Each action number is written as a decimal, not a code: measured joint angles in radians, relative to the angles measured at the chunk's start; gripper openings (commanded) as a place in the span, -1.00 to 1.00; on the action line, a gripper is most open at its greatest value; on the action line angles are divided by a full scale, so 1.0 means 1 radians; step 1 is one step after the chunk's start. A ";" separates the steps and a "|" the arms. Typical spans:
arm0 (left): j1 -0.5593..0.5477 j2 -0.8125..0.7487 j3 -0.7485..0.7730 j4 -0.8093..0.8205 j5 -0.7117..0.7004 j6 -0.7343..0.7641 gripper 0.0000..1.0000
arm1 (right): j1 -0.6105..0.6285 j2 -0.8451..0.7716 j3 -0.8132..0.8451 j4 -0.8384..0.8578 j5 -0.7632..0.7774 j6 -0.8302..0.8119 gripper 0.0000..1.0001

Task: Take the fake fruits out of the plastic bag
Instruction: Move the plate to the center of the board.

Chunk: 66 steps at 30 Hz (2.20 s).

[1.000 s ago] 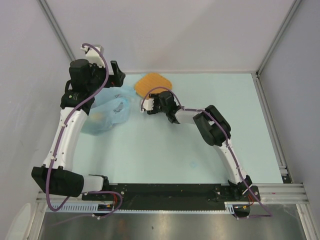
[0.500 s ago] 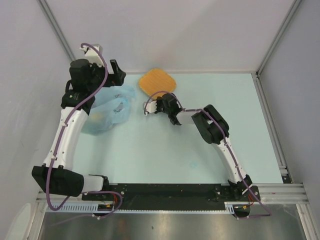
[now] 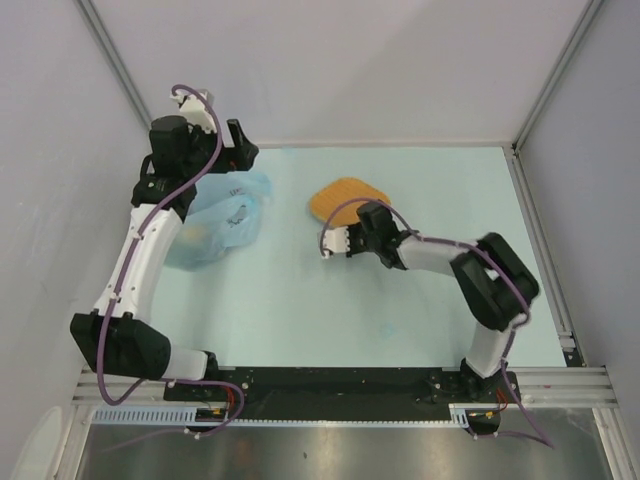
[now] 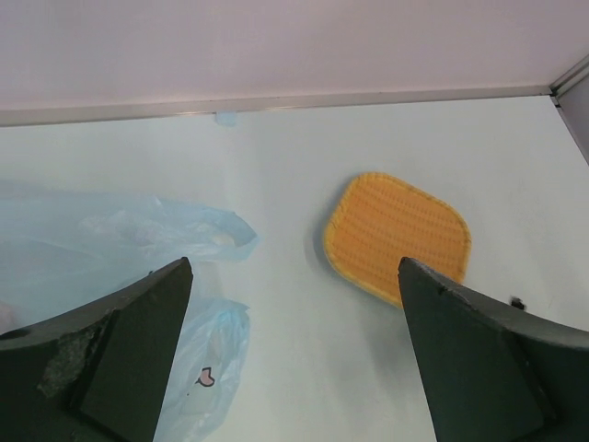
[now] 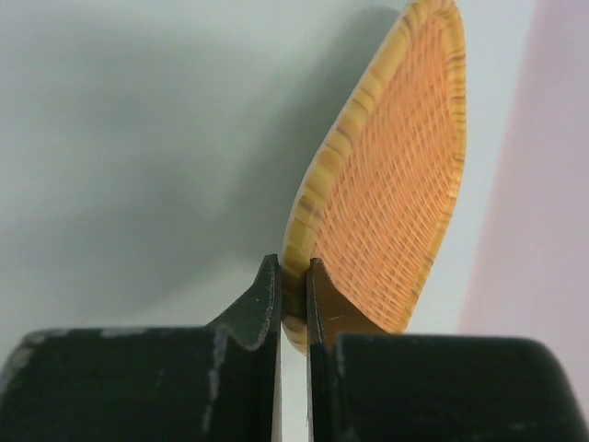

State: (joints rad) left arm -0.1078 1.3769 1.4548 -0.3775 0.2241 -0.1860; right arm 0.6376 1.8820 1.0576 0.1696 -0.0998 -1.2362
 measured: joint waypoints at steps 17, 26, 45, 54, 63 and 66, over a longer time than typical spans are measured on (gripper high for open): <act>-0.001 0.044 -0.071 0.029 0.025 -0.025 0.92 | 0.122 -0.695 -0.424 -0.492 -0.090 -0.003 -0.94; -0.008 0.085 -0.240 0.048 0.017 -0.098 0.99 | 0.424 -0.932 -0.493 -0.731 -0.158 0.084 -0.52; -0.017 -0.064 -0.329 -0.043 0.036 -0.095 0.99 | 0.549 -0.777 -0.474 -0.881 -0.218 0.272 0.51; -0.017 -0.225 -0.358 -0.096 0.039 -0.075 0.93 | 0.390 -0.920 -0.426 -0.974 -0.108 0.308 0.54; -0.019 -0.254 -0.367 -0.223 0.169 0.116 0.91 | 0.088 -0.904 -0.212 -0.868 -0.151 0.567 0.91; -0.020 -0.239 -0.393 -0.212 0.179 0.126 0.92 | 0.023 -0.893 -0.142 -0.769 -0.154 0.698 0.99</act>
State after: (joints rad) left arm -0.1280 1.1381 1.0615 -0.5896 0.4030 -0.0601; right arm 0.6601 0.9894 0.9161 -0.5991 -0.2535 -0.5385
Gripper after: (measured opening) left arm 0.953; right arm 0.968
